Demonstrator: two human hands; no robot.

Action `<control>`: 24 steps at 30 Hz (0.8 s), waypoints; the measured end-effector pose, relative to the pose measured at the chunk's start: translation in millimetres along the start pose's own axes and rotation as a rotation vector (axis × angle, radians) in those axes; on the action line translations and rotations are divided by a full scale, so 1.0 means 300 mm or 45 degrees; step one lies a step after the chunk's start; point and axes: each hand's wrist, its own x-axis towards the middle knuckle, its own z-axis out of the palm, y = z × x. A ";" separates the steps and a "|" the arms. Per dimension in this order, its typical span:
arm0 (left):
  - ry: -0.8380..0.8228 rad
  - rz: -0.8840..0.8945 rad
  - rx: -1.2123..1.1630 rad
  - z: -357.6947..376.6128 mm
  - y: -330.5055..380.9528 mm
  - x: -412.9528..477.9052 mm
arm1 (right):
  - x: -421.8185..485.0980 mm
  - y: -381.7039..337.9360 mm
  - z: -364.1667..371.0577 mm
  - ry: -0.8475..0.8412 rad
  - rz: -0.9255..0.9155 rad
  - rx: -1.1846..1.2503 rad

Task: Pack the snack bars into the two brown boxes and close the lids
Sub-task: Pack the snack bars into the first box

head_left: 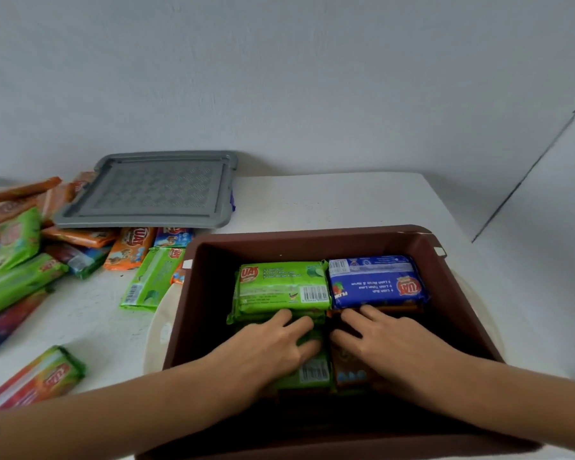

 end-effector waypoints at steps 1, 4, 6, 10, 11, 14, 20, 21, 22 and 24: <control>-0.009 0.017 -0.049 -0.004 -0.009 -0.001 | 0.001 0.006 -0.009 0.003 -0.015 0.014; 0.174 0.028 -0.388 -0.041 -0.050 -0.031 | -0.001 0.018 -0.073 0.104 -0.060 0.133; 0.427 0.001 -0.558 -0.081 -0.092 -0.075 | -0.007 0.023 -0.148 0.245 -0.048 0.210; 0.833 -0.226 -0.641 -0.153 -0.229 -0.204 | 0.064 0.016 -0.315 0.546 -0.074 0.199; 0.886 -0.279 -0.621 -0.157 -0.271 -0.237 | 0.105 0.008 -0.349 0.597 -0.103 0.196; 0.963 -0.556 -0.487 -0.131 -0.422 -0.342 | 0.272 -0.041 -0.429 0.708 -0.255 0.209; 0.921 -1.137 -0.551 0.085 -0.714 -0.565 | 0.676 -0.205 -0.511 0.657 -0.537 0.111; 0.857 -1.216 -0.575 0.130 -0.745 -0.595 | 0.738 -0.229 -0.511 0.583 -0.591 0.072; 0.775 -1.291 -0.597 0.172 -0.769 -0.620 | 0.795 -0.250 -0.506 0.488 -0.648 0.031; 0.610 -1.409 -0.683 0.260 -0.804 -0.657 | 0.884 -0.281 -0.483 0.267 -0.715 -0.014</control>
